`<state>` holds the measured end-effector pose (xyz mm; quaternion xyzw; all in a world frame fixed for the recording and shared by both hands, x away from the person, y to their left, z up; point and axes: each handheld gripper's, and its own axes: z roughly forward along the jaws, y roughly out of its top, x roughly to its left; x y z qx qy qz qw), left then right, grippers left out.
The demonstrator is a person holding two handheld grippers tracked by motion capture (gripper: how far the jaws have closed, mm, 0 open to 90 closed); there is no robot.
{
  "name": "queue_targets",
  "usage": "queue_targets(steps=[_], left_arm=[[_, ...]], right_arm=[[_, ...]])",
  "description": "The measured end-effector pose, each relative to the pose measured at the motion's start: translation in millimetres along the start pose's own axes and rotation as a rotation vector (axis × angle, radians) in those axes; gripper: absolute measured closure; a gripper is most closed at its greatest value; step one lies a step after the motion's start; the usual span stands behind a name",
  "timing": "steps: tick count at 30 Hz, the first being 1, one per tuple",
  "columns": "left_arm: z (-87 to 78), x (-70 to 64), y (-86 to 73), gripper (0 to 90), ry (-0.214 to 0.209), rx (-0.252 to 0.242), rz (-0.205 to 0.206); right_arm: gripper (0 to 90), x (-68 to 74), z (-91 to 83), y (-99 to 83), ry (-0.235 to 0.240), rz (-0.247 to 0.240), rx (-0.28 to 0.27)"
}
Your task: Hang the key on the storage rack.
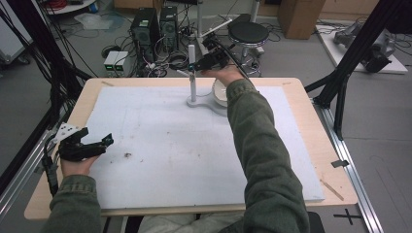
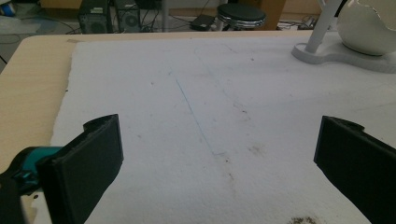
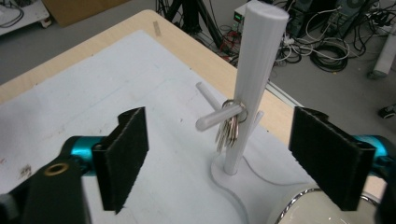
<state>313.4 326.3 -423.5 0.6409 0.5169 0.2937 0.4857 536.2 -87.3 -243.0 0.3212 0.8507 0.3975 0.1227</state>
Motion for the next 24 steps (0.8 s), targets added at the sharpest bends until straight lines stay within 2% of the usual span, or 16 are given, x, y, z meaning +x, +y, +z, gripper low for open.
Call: queue_targets(steps=[3, 5, 7, 11, 15, 24], left_arm=[[-0.2, -0.6, 0.0, 1.8, 0.0, 0.001, 0.001], [-0.3, -0.6, 0.0, 1.8, 0.002, 0.0, 0.0], [-0.4, -0.6, 0.1, 1.8, 0.005, 0.0, 0.0], [-1.6, 0.0, 0.6, 1.7, 0.012, -0.009, -0.004], [-1.6, -0.2, 0.6, 1.7, 0.01, -0.011, -0.006], [-1.4, -0.8, 0.4, 1.8, 0.009, -0.005, -0.005]], right_arm=[[11.0, 0.2, -3.7, -2.3, -0.006, -0.012, 0.015], [9.6, -0.5, -8.1, -3.6, 0.011, -0.013, -0.012], [1.3, -1.4, -11.0, -4.8, 0.023, -0.002, -0.018], [1.2, -1.1, -14.1, -8.8, 0.008, -0.001, -0.01], [0.5, -1.7, -17.0, -11.9, -0.026, 0.0, -0.003], [0.5, 3.6, -33.0, -12.2, -0.049, -0.006, -0.016]])
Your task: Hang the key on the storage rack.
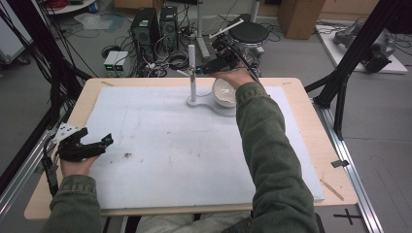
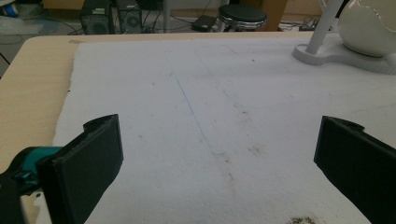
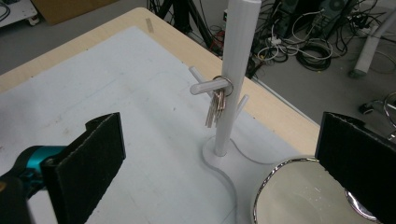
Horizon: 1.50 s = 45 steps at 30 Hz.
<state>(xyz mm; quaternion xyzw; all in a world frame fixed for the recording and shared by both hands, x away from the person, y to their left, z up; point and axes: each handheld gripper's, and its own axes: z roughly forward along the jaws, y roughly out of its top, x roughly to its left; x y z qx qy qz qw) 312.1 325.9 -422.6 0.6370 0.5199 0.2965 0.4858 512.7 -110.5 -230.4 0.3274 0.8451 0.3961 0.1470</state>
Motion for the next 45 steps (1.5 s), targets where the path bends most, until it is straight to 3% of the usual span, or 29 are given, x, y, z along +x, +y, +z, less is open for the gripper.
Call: queue_targets(steps=[10, 30, 45], left_arm=[[-0.4, -0.1, 0.3, 1.7, -0.003, -0.001, 0.0], [-0.3, -1.2, 0.4, 1.7, -0.002, 0.001, 0.001], [-0.1, -1.6, 0.1, 1.7, -0.004, 0.004, 0.004]], right_arm=[[0.6, 9.0, -21.1, -6.4, -0.023, -0.016, -0.019], [0.6, -8.3, -58.5, -67.1, -0.054, 0.065, -0.089], [0.6, -15.9, -69.5, -104.4, -0.079, 0.082, -0.119]])
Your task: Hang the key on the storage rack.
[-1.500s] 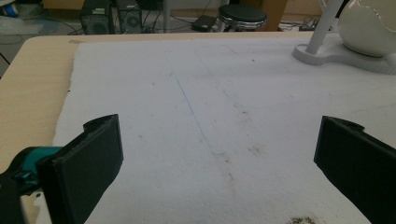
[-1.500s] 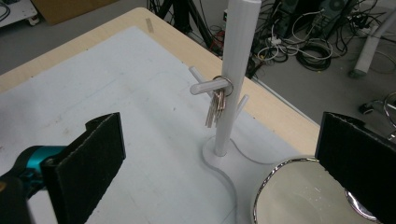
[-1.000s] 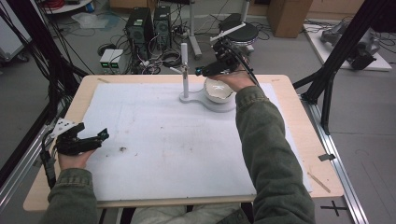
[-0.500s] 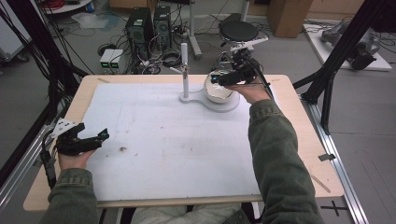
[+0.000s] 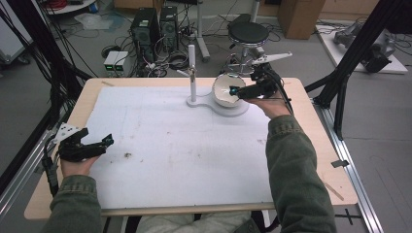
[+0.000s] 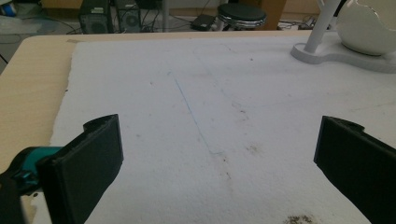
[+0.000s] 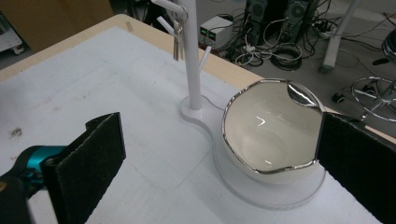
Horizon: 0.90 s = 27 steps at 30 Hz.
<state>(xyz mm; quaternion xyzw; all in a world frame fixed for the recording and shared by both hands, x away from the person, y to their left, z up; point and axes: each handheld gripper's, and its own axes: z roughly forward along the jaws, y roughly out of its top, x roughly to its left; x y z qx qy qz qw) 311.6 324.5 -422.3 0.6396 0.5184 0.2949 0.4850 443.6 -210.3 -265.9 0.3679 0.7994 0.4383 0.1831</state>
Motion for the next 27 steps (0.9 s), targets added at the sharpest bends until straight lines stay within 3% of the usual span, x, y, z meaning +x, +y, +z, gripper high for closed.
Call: queue_targets(steps=[27], left_arm=[[-0.7, -0.3, 0.1, 1.8, -0.004, -0.005, 0.0]], right_arm=[[0.6, -20.3, -20.0, -65.8, -0.055, 0.072, -0.021]])
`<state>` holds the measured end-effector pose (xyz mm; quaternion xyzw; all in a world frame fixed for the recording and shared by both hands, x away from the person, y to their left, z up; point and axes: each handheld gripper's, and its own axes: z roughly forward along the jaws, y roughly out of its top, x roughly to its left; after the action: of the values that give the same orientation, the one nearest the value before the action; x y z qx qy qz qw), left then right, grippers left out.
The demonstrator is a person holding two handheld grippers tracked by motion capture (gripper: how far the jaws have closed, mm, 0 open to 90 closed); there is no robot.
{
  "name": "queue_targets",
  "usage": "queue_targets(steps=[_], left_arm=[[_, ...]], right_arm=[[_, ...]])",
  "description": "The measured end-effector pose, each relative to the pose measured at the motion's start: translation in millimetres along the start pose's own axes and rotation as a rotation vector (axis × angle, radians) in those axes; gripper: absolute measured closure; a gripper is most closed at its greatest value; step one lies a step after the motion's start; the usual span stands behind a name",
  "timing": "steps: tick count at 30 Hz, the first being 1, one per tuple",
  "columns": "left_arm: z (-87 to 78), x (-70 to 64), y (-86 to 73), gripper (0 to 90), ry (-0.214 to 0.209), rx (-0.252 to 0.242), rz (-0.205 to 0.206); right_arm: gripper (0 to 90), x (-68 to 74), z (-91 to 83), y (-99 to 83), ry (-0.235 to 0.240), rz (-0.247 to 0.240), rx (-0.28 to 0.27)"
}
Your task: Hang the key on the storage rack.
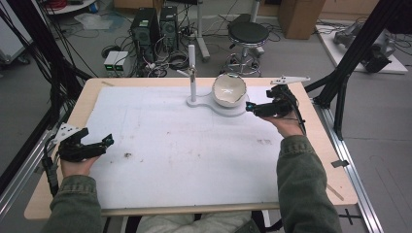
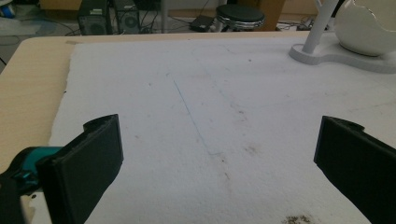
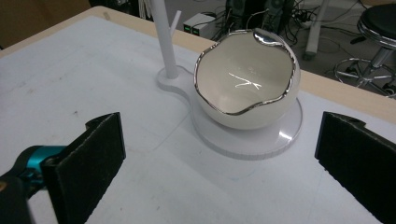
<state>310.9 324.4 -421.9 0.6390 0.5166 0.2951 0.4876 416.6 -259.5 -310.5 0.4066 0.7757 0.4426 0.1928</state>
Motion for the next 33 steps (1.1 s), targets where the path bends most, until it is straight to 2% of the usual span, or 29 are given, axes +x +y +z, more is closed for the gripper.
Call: queue_targets(steps=[5, 10, 30, 33], left_arm=[[0.0, -0.1, 0.0, 1.8, 0.0, 0.001, 0.001], [-0.2, -0.2, 0.1, 1.7, 0.0, 0.002, 0.005], [0.5, 0.0, -0.3, 1.7, -0.004, 0.006, 0.006], [0.4, 0.1, -0.3, 1.8, 0.0, 0.006, 0.006]], right_arm=[[0.6, 0.9, -3.1, -6.5, -0.008, -0.025, -0.014], [0.5, 0.1, -5.2, -13.7, -0.022, -0.028, -0.018], [0.6, -14.7, -15.4, -59.2, -0.08, 0.03, -0.073], [0.5, -15.8, -15.7, -61.9, -0.1, 0.027, -0.054]])
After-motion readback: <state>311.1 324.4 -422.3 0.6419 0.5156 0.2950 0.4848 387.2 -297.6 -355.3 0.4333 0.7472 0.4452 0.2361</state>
